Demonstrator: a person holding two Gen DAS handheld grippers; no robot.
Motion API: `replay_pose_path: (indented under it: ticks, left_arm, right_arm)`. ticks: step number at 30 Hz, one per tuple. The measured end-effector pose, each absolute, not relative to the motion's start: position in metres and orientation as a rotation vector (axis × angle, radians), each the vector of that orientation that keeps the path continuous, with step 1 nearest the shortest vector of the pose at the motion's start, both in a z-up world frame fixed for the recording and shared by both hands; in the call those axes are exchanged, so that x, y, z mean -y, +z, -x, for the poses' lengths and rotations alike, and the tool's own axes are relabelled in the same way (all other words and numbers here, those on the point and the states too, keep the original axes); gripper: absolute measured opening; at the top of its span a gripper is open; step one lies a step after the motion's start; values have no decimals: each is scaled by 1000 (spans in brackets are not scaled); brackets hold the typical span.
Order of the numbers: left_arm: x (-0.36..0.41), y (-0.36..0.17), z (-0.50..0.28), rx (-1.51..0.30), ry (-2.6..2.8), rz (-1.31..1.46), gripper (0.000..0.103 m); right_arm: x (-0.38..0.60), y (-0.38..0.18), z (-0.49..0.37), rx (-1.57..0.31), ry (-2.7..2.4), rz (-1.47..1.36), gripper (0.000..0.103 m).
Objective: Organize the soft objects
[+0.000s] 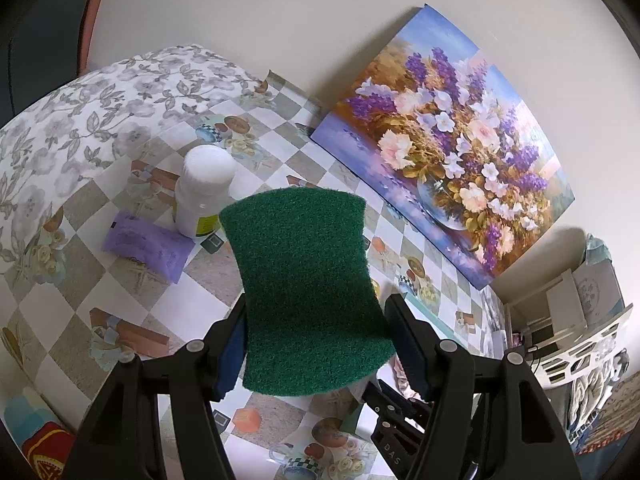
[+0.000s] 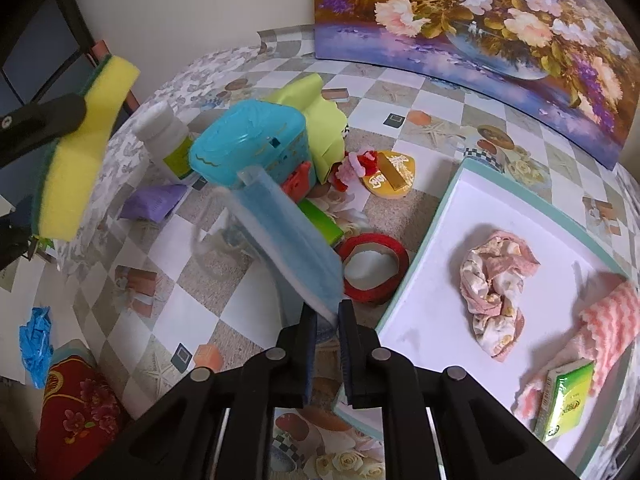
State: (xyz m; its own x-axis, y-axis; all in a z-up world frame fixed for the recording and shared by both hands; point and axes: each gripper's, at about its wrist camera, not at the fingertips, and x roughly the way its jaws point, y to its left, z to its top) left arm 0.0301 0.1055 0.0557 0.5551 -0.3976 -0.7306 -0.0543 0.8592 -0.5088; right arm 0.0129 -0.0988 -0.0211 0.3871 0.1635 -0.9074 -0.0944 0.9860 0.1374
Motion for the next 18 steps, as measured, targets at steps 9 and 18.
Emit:
replay_pose_path:
  ticks: [9, 18]
  left_arm:
    - [-94, 54, -30, -980, -218, 469, 67]
    - [-84, 49, -30, -994, -211, 422, 67]
  right_arm:
    - [103, -16, -10, -1155, 170, -81, 32]
    - [105, -12, -9, -1135, 170, -91, 66]
